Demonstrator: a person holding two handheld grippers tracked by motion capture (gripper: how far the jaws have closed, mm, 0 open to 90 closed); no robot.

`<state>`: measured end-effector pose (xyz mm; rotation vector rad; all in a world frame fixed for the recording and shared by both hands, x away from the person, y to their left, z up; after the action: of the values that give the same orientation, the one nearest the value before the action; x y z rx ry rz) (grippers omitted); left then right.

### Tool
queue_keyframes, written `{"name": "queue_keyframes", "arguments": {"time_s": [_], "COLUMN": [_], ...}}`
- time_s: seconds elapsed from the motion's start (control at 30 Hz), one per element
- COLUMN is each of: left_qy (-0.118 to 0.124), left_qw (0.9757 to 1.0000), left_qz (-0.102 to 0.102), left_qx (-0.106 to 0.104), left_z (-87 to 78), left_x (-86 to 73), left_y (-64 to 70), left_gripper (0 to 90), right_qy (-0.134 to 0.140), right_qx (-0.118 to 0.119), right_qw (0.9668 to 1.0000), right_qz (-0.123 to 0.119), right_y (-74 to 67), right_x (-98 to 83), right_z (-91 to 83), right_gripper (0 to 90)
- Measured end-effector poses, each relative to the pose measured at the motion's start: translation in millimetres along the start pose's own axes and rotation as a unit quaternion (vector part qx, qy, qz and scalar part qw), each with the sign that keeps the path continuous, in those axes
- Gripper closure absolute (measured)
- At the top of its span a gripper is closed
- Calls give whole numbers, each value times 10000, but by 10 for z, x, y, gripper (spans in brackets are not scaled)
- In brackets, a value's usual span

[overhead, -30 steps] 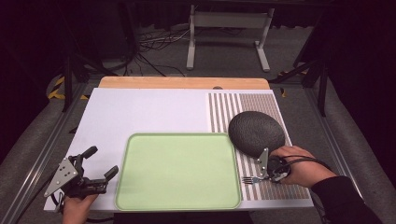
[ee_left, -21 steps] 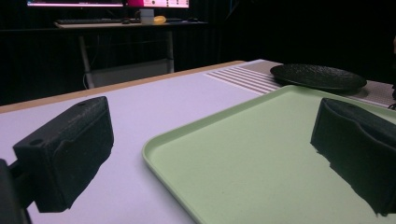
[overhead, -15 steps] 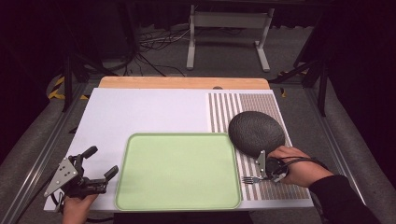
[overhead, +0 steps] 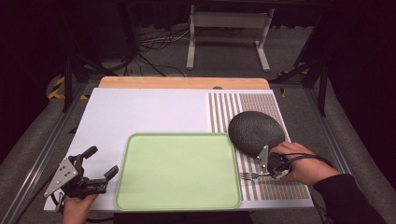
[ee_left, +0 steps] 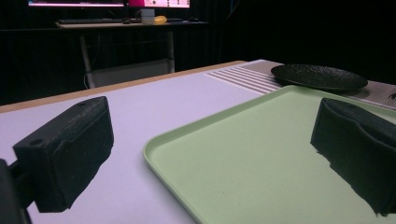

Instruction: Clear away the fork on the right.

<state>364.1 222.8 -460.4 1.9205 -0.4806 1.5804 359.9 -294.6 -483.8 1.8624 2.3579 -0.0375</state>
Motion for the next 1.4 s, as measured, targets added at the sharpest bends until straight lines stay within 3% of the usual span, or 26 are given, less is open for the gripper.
{"name": "queue_keyframes", "arguments": {"time_s": [0.37, 0.57, 0.83, 0.93, 1.13, 1.23, 1.4], "left_qy": [8, 14, 11, 14, 17, 16, 16], "left_qw": [10000, 10000, 10000, 10000, 10000, 10000, 10000], "left_qz": [-4, 0, 12, 9, 24, 21, 22], "left_qx": [0, 7, 3, 4, 1, 1, 1], "left_z": [-3, -6, -6, -7, -9, -9, -8], "left_x": [2, 5, 5, 7, 10, 9, 10], "left_y": [-3, -2, -3, -5, -2, -3, -4], "left_gripper": [0, 0, 0, 0, 0, 0, 0], "right_qy": [15, 174, 373, 435, 502, 665, 738], "right_qx": [-200, -248, -285, -254, -259, -207, -304], "right_qw": [9998, 9994, 9965, 9957, 9930, 9874, 9818], "right_qz": [52, 159, 696, 784, 1040, 1418, 1723], "right_y": [146, 213, 337, 353, 398, 424, 482], "right_x": [79, 184, 324, 366, 439, 510, 570], "right_z": [-256, -352, -495, -524, -546, -548, -542], "right_gripper": [780, 780, 779, 780, 780, 780, 780]}}
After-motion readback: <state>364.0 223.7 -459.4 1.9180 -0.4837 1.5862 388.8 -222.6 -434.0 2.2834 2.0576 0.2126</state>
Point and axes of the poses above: each handheld gripper's, and its own axes: z roughly forward along the jaws, x roughly out of its top, y roughly to its right, the point moved 10 cm from there along z, roughly forward along the jaws, and after that the axes turned 12 degrees about -z, right-handed, at the moved point
